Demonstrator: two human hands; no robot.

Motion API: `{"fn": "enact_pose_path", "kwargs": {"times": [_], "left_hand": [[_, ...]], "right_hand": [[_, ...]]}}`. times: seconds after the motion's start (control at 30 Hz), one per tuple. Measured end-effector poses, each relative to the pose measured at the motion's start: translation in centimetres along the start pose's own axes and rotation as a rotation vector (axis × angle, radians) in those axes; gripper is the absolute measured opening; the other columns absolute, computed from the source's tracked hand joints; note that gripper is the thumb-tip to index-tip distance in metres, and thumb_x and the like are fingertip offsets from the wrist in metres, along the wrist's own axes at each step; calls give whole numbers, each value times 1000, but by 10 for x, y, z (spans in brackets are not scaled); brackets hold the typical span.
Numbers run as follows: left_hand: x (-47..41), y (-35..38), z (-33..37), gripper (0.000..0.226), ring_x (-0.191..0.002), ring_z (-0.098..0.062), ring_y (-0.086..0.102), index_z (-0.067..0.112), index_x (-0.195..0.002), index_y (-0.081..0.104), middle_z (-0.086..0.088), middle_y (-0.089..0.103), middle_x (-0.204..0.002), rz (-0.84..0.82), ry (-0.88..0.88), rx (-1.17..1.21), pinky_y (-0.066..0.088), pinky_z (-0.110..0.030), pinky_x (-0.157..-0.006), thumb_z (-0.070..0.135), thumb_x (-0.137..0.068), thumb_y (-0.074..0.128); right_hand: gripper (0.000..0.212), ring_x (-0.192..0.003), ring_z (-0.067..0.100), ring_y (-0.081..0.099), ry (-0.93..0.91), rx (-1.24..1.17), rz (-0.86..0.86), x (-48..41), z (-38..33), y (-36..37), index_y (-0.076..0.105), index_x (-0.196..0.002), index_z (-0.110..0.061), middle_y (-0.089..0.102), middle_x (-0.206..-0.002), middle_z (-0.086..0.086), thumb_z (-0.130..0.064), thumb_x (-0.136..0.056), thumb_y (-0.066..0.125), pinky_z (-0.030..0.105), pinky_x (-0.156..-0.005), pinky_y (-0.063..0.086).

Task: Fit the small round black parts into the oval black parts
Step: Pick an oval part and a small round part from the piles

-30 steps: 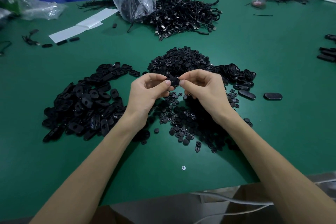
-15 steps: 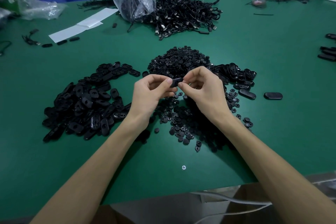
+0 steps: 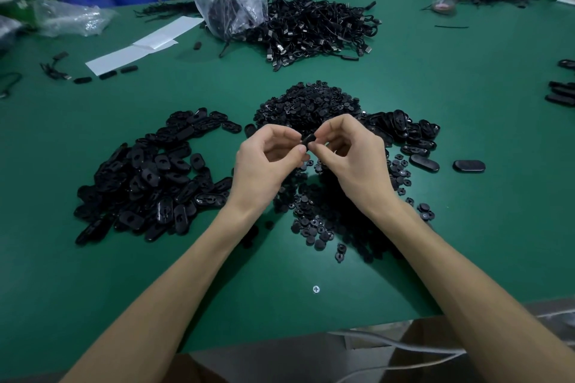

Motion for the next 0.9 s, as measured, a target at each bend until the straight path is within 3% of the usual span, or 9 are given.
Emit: {"fn": "enact_pose_path", "kwargs": {"times": [0.23,0.6,0.77,0.9], "left_hand": [[3,1,0,17,-85,-14,78,13,-107,77,3,80,-91,35,48,-149,63,-38,-87,6,-92,77],[1,2,2,16,-86,-20,78,9,-107,75,-4,80,-95,8,49,-34,63,-34,-83,2,-92,76],[-1,-1,7,15,-82,-22,78,5,-108,74,-9,80,-94,-8,58,64,61,-26,-78,1,-94,74],[-2,-2,7,15,-79,-21,77,4,-108,74,-11,79,-93,-46,23,115,60,-27,-77,0,-94,73]], "right_hand": [[10,-77,2,61,-95,126,-17,1,-2,6,75,-94,-16,70,-87,-9,-7,-88,78,7,-68,44],[10,-76,1,61,-69,27,11,2,-5,2,73,-92,-14,70,-85,-8,-8,-87,80,9,-68,44],[19,-75,8,60,-30,-55,56,1,-7,-3,70,-99,-16,69,-90,-5,-19,-86,84,17,-68,45],[14,-71,12,66,90,-250,-47,-3,-1,-1,75,-93,-12,74,-80,-3,-18,-85,84,27,-69,52]]}}
Point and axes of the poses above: each hand's wrist, its own x-axis away from the middle knuckle, its own y-axis out of the palm, z = x × y, the point moved 4 cm from there along -x, towards the middle knuckle
